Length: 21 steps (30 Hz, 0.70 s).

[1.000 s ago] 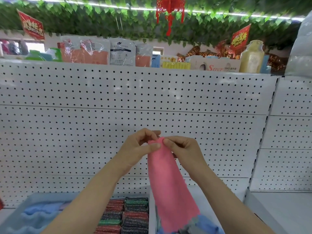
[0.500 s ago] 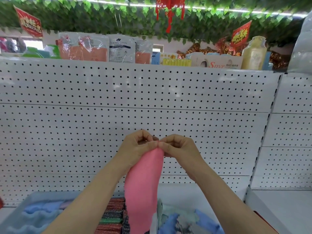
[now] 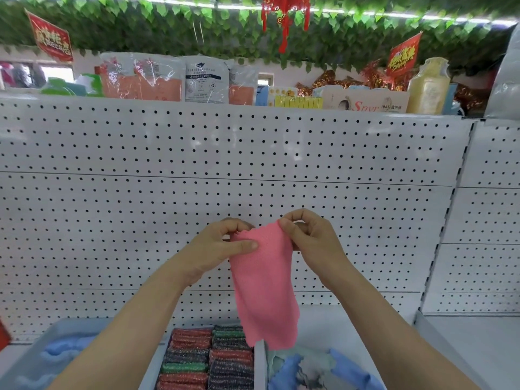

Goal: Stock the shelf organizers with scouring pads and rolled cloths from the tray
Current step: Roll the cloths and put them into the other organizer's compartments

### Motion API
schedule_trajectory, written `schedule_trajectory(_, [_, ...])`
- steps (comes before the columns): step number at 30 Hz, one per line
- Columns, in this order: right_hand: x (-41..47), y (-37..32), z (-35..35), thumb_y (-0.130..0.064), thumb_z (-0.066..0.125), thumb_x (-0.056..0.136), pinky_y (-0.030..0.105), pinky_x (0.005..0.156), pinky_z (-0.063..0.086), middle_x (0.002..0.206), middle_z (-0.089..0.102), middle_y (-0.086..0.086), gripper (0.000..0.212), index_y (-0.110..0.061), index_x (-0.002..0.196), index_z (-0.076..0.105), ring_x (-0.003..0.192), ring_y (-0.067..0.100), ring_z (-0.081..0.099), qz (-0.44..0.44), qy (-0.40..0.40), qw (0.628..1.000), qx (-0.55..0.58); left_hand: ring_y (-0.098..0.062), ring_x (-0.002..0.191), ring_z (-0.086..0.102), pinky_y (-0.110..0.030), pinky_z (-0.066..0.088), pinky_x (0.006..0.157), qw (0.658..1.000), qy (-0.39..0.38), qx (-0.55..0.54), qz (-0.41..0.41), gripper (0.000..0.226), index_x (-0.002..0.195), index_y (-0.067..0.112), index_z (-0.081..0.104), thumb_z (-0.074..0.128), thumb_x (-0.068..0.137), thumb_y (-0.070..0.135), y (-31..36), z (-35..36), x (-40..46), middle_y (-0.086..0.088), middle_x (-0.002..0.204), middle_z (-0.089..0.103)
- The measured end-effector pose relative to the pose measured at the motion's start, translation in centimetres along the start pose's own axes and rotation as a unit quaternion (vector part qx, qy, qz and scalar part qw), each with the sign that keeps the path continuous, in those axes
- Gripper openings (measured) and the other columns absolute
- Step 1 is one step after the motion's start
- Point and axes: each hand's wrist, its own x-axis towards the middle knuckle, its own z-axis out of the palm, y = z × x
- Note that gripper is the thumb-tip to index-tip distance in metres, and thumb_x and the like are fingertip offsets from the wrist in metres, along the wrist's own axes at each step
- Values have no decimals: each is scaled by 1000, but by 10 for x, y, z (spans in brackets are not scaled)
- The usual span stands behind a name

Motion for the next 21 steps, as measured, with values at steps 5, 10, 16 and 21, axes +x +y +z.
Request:
schedule_trajectory(5, [-2,-1,-2,-17,76,84,32,83,59,91,75,12,24,-13,107,69,85,19,71,42,-45,994,91,-8,65,61,-18,49,60,998,41,-36,8,16,82,9,68,78,80,21,6,4,2,4,72,66])
schedule_trajectory(10, [-3,3,-6,-9,78,81,36,85,58,92,76,12,16,-7,96,75,86,22,71,42,-9,993,110,-13,70,67,-23,55,64,996,75,-45,-5,21,93,6,71,81,77,16,8,-1,2,-2,80,72])
schedule_trajectory(16, [-3,2,-12,-11,76,83,38,88,58,95,76,13,10,-8,93,76,90,24,71,23,16,993,111,-14,58,63,-24,56,58,995,83,-48,31,15,81,2,66,75,82,14,13,-2,0,-4,67,69])
schedule_trajectory(21, [-5,-1,-14,-9,69,89,36,87,59,98,75,15,10,-6,96,75,91,24,71,7,23,990,136,-10,50,52,-20,48,51,991,109,-18,81,22,73,6,67,71,83,26,22,-2,-4,2,57,62])
